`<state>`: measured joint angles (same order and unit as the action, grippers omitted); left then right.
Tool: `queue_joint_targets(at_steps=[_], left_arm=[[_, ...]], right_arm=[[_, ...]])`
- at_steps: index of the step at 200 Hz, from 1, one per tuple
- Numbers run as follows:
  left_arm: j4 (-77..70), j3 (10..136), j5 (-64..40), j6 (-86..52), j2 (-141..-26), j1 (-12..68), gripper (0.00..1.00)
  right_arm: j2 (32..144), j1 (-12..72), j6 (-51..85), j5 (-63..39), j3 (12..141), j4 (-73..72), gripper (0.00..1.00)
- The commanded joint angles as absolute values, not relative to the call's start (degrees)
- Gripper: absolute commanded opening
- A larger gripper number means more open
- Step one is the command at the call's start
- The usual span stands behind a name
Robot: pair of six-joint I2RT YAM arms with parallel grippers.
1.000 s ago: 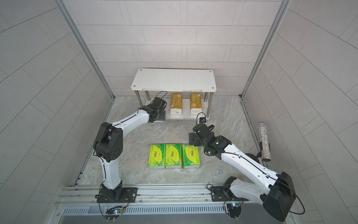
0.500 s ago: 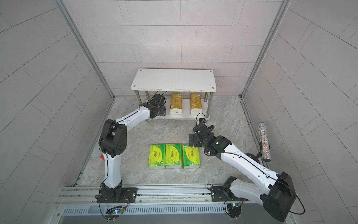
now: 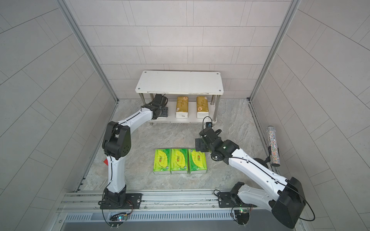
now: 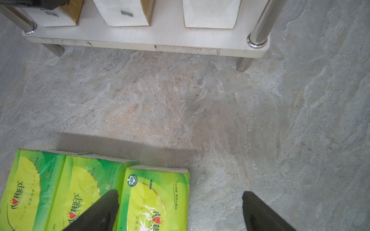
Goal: Place the tissue boxes on the shelf by color
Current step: Place a box of tissues on the shelf.
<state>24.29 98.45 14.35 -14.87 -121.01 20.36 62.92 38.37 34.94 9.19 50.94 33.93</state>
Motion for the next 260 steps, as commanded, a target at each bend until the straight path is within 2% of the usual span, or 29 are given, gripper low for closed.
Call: queue_joint_targets(at_steps=[1,91,186,235,260], left_arm=[[26.5,99.0,14.1,-13.3,-122.9,19.7,0.78],[27.1,99.5,11.4,-11.6,-123.8,19.3,0.78],[27.1,100.4,11.6,-11.4,-121.5,19.3,0.96],[27.1,100.6,13.4,-11.2,-120.1,19.2,0.98],[27.1,100.5,14.2,-10.8,-120.0,19.3,0.92]], right_arm=[[63.0,38.7,35.1,9.2,51.8,34.6,1.0],[63.7,38.7,35.4,8.8,51.8,33.9,1.0],[63.7,38.7,35.6,8.9,51.3,32.8,1.0],[63.9,38.7,35.6,8.9,51.1,32.3,1.0],[63.8,38.7,35.7,8.8,51.1,32.1,1.0]])
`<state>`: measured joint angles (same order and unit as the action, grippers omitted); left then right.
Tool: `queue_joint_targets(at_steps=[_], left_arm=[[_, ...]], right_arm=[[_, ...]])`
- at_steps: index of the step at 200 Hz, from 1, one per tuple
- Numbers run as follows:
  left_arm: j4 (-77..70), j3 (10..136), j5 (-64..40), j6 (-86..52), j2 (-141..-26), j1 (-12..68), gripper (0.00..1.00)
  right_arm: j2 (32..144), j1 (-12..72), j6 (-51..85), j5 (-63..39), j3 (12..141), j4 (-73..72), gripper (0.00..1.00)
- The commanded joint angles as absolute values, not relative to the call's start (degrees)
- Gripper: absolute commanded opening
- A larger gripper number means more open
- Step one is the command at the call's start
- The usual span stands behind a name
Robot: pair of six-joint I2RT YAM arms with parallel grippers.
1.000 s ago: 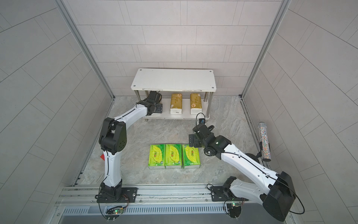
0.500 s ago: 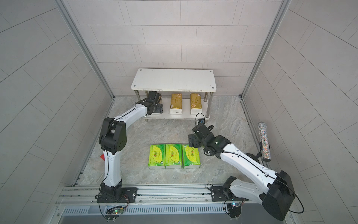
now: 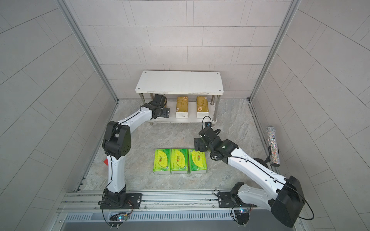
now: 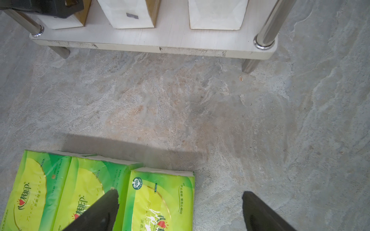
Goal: Place the tissue boxes on the shelf by color
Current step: Place a box of tissues on the shelf.
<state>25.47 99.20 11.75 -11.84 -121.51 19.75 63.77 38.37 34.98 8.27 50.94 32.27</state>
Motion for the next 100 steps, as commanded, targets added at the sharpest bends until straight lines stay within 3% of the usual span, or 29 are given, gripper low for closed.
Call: queue_joint_targets(at_steps=[1,57,100], left_arm=[[27.1,100.4,14.2,-10.8,-120.0,19.3,0.92],[27.1,99.9,12.9,-8.1,-119.6,19.2,0.89],[27.1,99.6,13.2,-8.2,-118.3,19.3,0.97]], right_arm=[[63.9,38.7,35.7,8.8,51.1,32.1,1.0],[63.6,38.7,35.8,8.5,51.0,32.3,1.0],[63.5,38.7,35.5,8.4,51.3,32.5,1.0]])
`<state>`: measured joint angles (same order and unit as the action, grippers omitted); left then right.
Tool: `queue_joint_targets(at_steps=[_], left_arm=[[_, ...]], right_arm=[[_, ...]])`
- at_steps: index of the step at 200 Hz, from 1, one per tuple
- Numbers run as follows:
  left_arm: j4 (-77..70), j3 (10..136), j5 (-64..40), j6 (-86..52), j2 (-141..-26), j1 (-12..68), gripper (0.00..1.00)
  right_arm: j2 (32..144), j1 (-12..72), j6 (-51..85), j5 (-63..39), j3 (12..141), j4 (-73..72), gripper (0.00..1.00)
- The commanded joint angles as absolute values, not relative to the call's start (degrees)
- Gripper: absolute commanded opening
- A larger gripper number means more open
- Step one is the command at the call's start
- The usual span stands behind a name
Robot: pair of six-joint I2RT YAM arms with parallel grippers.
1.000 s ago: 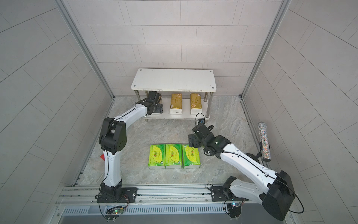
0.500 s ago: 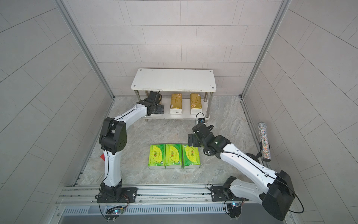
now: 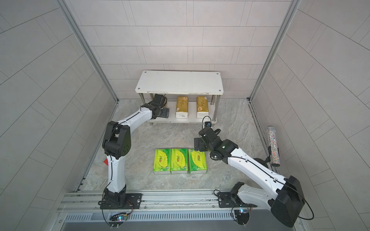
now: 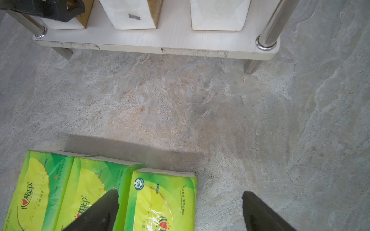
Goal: Place the tissue boxes on the shelf by color
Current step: Place a box of tissues on the shelf.
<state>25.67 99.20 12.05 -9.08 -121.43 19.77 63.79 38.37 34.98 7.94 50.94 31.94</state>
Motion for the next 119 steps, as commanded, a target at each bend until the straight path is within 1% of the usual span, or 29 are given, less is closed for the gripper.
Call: queue_joint_targets(at_steps=[1,47,119], left_arm=[[27.1,99.5,13.2,-8.2,-118.3,19.3,0.98],[27.1,99.4,14.6,-8.6,-116.1,19.5,1.0],[27.1,97.3,17.5,-8.5,-112.6,20.7,1.0]], right_arm=[[63.5,38.7,35.5,8.4,51.3,32.5,1.0],[63.6,38.7,35.3,8.2,51.4,32.2,1.0],[63.5,38.7,35.2,7.7,51.6,32.1,1.0]])
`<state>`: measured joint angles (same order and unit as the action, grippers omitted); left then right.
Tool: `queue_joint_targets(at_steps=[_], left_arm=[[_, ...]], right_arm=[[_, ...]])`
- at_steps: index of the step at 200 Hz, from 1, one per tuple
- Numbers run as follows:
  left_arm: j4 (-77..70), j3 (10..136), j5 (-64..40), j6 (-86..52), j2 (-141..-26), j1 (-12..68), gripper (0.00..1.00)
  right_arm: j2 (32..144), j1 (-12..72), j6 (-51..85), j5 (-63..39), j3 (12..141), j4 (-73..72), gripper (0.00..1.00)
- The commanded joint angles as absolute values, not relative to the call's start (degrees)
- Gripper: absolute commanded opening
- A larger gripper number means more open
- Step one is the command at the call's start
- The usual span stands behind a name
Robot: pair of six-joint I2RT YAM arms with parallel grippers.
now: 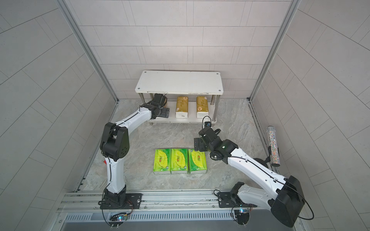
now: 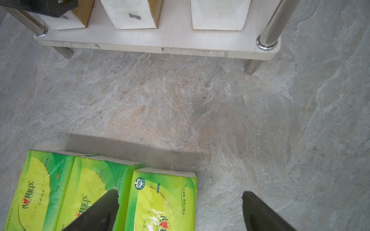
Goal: Place the tissue boxes on the shelf by color
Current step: Place a box of tissues on the shelf.
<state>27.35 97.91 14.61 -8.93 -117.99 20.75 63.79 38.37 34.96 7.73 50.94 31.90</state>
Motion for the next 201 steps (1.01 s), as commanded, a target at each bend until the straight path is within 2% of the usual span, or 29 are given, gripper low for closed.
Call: queue_joint_targets(at_steps=[1,128,201], left_arm=[[27.1,97.3,17.6,-8.5,-112.6,20.7,1.0],[27.1,89.5,15.6,-12.2,-106.6,22.8,1.0],[26.4,78.4,15.5,-18.8,-97.4,27.2,1.0]], right_arm=[[63.5,38.7,35.2,7.7,51.6,32.1,1.0],[62.6,38.8,35.5,7.8,50.6,31.7,1.0],[62.1,38.8,35.9,8.8,50.4,32.9,1.0]])
